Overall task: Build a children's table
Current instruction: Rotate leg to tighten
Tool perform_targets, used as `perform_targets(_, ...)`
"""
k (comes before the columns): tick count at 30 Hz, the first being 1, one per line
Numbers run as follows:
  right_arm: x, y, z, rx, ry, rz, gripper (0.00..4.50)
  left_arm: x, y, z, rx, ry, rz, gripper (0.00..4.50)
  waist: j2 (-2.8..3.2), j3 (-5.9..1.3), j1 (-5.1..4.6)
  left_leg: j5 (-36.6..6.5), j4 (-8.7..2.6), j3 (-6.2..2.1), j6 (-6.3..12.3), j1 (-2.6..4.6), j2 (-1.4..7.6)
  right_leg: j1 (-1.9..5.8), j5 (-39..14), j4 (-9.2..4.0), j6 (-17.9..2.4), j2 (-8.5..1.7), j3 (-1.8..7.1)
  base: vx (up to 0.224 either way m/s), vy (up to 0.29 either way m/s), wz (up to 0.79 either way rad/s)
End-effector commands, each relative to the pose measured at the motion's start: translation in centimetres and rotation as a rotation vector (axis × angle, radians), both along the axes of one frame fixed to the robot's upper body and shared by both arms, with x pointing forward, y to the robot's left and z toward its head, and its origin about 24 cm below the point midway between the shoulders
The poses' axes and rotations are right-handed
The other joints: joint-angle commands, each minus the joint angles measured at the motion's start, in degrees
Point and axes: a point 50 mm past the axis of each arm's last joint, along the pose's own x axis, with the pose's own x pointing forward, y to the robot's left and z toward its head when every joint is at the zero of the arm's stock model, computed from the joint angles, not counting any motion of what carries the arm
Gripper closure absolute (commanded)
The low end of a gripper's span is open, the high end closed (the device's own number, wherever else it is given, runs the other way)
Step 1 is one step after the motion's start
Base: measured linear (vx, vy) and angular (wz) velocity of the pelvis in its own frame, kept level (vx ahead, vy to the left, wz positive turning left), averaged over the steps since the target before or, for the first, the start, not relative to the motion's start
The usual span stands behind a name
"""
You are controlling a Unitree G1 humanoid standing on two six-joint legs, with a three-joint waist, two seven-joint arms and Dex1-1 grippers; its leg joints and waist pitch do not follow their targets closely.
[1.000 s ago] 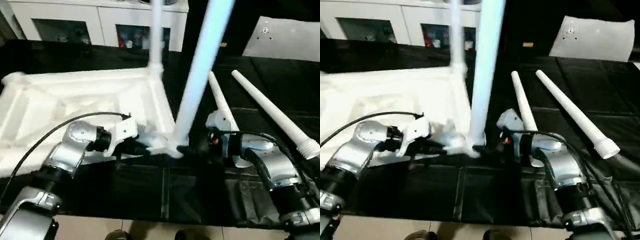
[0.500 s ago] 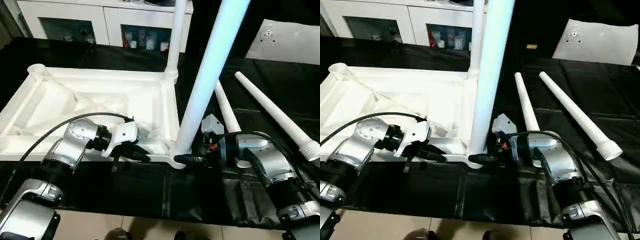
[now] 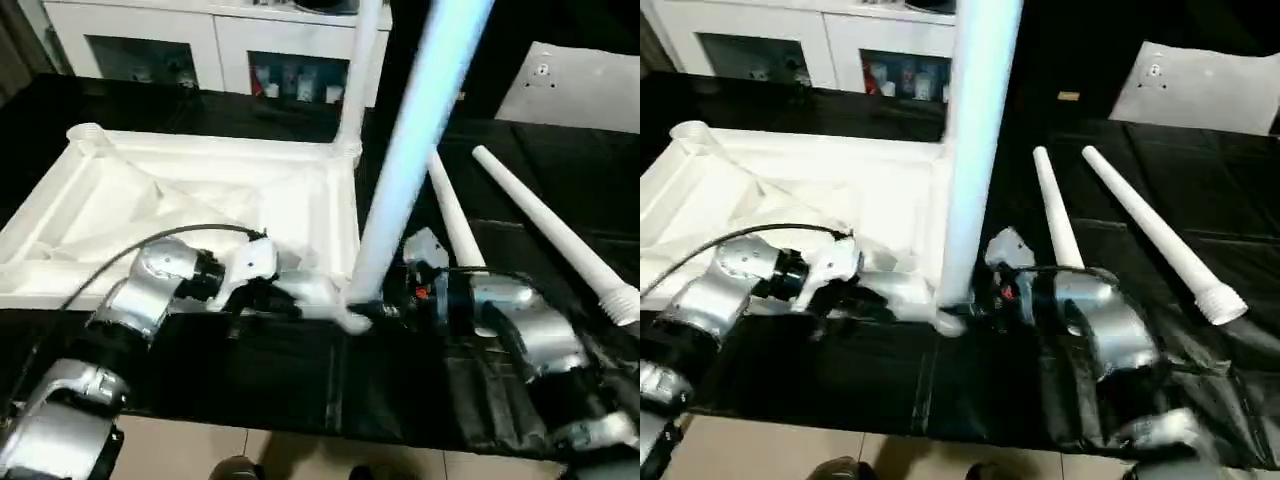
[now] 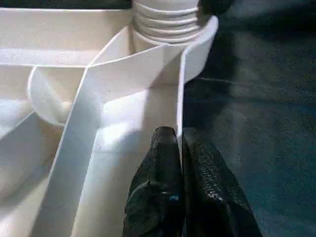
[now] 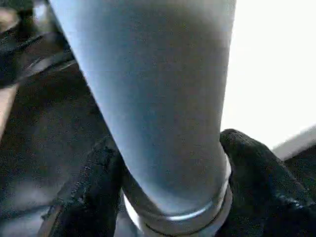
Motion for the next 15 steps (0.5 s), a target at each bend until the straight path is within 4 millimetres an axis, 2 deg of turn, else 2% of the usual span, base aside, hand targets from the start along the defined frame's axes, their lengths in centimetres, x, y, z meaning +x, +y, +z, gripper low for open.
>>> perform_targets(1,-0.5,2.4,-0.6,0.027,0.023,0.003,1.8,0.4,-1.7,-0.3,-0.065,-0.013,0.136,4.5,0.32,-2.46,-0.72,-16.5,-4.84,-0.96,-0.1,0.7,2.85,2.06,-27.7,-5.69,-9.9,-4.95,2.79,0.0,0.0,0.0)
perform_targets(2,-0.4,3.8,-1.2,0.047,0.042,-0.11,1.8,0.3,-2.7,-0.3,-0.1,-0.017,0.236,4.5,0.35,-2.4,-0.91,-17.3,-4.89,-1.09,-0.19,0.73,2.72,2.06,-29.4,-5.95,-9.2,-4.94,2.74,0.0,0.0,0.0)
perform_targets(3,-0.4,3.8,-1.3,0.047,0.043,-0.115,1.81,0.3,-2.8,-0.3,-0.102,-0.017,0.24,4.5,0.46,-2.31,-1.58,-18.0,-5.18,-1.29,-0.95,0.6,2.97,2.0,-29.7,-5.84,-9.0,-4.97,2.83,0.0,0.0,0.0)
perform_targets(4,-0.3,5.1,-1.8,0.073,0.086,-0.232,1.81,0.2,-3.8,-0.4,-0.128,-0.03,0.343,4.5,0.26,-2.37,-2.03,-18.2,-5.16,-1.42,-0.83,0.5,2.79,2.07,-30.6,-5.99,-8.2,-4.96,2.81,0.0,0.0,0.0)
perform_targets(5,-0.3,5.1,-1.8,0.073,0.086,-0.232,1.81,0.2,-3.8,-0.4,-0.128,-0.03,0.343,4.5,0.24,-2.39,-2.31,-17.7,-5.18,-1.43,-0.77,0.44,2.76,2.02,-30.2,-5.96,-8.2,-4.86,2.82,0.0,0.0,0.0)
perform_targets(6,-0.2,5.9,-2.1,0.077,0.106,-0.309,1.81,0.0,-4.7,-0.4,-0.143,-0.04,0.408,4.5,0.1,-2.29,-2.67,-17.9,-5.05,-1.4,0.02,0.41,2.36,1.91,-32.2,-6.45,-7.2,-4.73,2.7,0.0,0.0,0.0)
perform_targets(7,-0.1,6.4,-2.3,0.074,0.112,-0.352,1.81,-0.1,-5.3,-0.3,-0.155,-0.047,0.439,4.5,0.19,-2.24,-2.97,-17.3,-5.01,-1.35,0.46,0.42,2.38,1.74,-32.6,-6.49,-7.0,-4.74,2.87,0.0,0.0,0.0)
perform_targets(9,0.1,7.1,-2.5,0.064,0.116,-0.415,1.82,-0.3,-6.3,-0.3,-0.17,-0.045,0.473,4.5,0.19,-2.22,-3.25,-16.5,-5.18,-1.37,0.96,0.11,2.34,1.73,-33.4,-6.7,-6.2,-4.7,2.79,0.0,0.0,0.0)
perform_targets(11,0.3,7.9,-2.6,0.047,0.117,-0.478,1.82,-0.6,-7.4,-0.3,-0.185,-0.04,0.509,4.5,0.36,-2.22,-3.44,-16.6,-5.17,-1.37,1.13,0.3,2.07,1.61,-34.4,-7.15,-5.5,-4.64,2.65,0.0,0.0,0.0)
perform_targets(12,0.4,8.6,-2.4,0.038,0.106,-0.489,1.82,-0.9,-8.1,-0.3,-0.184,-0.034,0.515,4.5,0.11,-2.3,-3.71,-16.0,-5.18,-1.31,1.63,0.14,2.1,1.62,-32.8,-7.03,-5.7,-4.57,2.8,0.0,0.0,0.0)
perform_targets(15,0.6,9.4,-1.9,0.076,0.107,-0.542,1.82,-1.0,-8.9,-0.1,-0.175,-0.034,0.529,4.5,0.34,-2.26,-4.06,-16.1,-5.19,-1.19,2.43,0.07,1.99,1.4,-32.0,-7.16,-5.2,-4.42,2.92,0.0,0.0,0.0)
